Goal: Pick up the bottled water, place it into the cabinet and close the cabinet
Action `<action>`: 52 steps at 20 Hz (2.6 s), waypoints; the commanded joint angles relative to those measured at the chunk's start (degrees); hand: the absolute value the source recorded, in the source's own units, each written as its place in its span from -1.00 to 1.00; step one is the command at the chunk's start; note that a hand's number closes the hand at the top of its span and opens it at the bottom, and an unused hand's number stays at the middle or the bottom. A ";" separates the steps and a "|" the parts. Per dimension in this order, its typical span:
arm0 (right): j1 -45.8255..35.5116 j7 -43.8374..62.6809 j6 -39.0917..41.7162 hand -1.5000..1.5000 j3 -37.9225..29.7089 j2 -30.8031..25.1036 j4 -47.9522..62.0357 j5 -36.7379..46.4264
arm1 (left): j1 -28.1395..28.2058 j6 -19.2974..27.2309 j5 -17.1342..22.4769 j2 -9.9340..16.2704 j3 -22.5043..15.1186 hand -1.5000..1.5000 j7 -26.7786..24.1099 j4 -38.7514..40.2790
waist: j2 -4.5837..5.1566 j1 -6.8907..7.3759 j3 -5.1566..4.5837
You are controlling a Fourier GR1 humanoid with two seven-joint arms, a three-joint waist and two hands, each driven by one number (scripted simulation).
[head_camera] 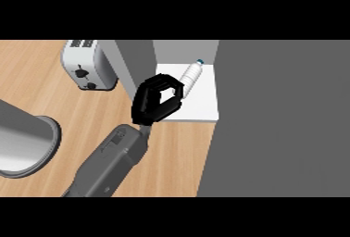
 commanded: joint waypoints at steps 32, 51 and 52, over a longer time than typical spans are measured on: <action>-41.32 27.84 -9.26 1.00 25.21 23.30 19.92 15.18 | 48.49 -8.96 3.00 25.39 7.88 1.00 -0.08 -47.13 | 0.66 0.63 -0.19; -62.00 15.58 0.25 1.00 -12.27 23.66 57.16 -16.40 | 56.25 -18.04 4.81 29.21 13.87 1.00 -2.80 -48.22 | 1.43 1.24 0.04; -60.68 12.59 2.78 1.00 -12.22 23.28 59.13 -17.17 | 54.76 -20.25 7.66 31.38 17.23 1.00 -1.14 -46.73 | 1.35 0.59 0.04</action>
